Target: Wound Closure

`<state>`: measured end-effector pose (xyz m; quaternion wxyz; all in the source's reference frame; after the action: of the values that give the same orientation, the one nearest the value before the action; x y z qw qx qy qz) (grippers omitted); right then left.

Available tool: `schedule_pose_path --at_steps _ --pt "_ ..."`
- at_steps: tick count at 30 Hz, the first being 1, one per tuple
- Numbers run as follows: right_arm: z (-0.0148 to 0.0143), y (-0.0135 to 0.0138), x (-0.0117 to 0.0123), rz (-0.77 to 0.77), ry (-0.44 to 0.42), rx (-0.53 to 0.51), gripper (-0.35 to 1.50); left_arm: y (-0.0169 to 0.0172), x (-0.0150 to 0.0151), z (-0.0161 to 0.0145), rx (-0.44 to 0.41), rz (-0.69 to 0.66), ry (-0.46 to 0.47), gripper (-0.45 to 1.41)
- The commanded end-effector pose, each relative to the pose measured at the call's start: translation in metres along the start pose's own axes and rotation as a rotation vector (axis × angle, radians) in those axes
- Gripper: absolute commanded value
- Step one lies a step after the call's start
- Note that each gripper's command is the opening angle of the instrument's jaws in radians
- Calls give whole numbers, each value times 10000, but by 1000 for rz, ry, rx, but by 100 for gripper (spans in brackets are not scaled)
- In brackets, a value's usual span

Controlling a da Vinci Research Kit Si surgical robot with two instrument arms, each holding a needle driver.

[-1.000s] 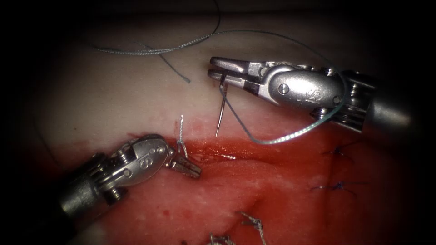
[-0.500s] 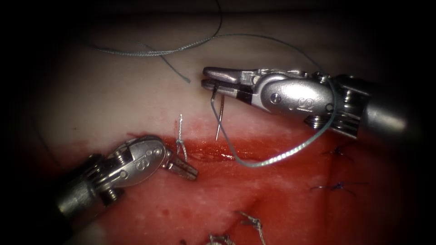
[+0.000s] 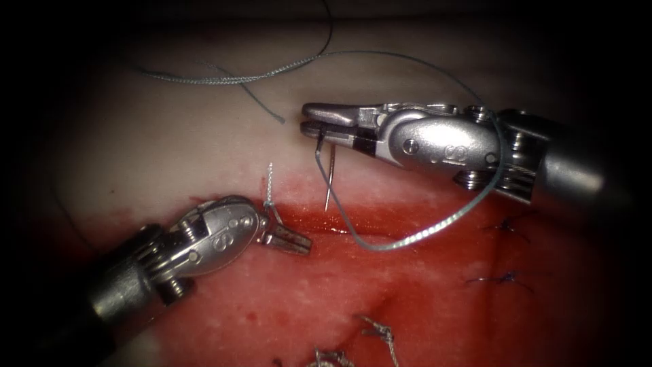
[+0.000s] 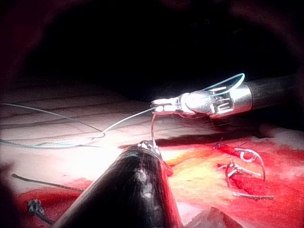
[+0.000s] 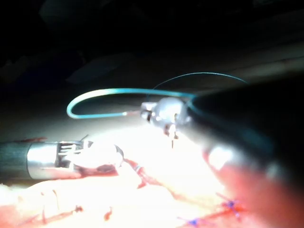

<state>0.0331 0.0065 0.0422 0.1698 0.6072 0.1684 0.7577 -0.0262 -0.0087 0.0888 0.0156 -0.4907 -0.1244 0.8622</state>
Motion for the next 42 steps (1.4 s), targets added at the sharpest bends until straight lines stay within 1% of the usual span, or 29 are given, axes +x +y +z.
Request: schedule_pose_path --at_steps 1,4,7,11,13,14,17,19,25,28,36,42 --pt "3 -18 -3 0 1 14 -35 -13 12 -4 35 11 15 -45" --pt "2 -18 -2 1 2 18 -35 -16 19 -3 95 21 42 -45" --pt "1 -19 -2 -4 3 21 -35 -20 22 -6 140 23 37 -45" --pt "1 -19 -3 2 1 24 -35 -18 15 -2 137 35 33 -45" --pt "1 -19 -3 3 1 24 -35 -14 9 2 124 41 6 -45" --pt "1 -20 -4 3 1 24 -35 -12 4 4 102 46 -7 -45" --pt "1 -21 -4 4 4 26 -35 -4 -9 11 2 61 -14 -45" --pt "1 -21 -4 5 3 28 -35 1 -15 13 -17 40 -18 -45" --pt "1 -21 -4 5 3 28 -35 7 -11 9 -79 0 -5 -45" --pt "1 -21 -4 5 5 30 -35 12 -9 9 -100 -24 -10 -45" --pt "6 -17 -12 1 -10 25 -35 21 -15 14 -148 -16 -22 -45" --pt "18 -8 -18 -29 -17 -13 -35 19 -15 14 -147 -18 -23 -45"
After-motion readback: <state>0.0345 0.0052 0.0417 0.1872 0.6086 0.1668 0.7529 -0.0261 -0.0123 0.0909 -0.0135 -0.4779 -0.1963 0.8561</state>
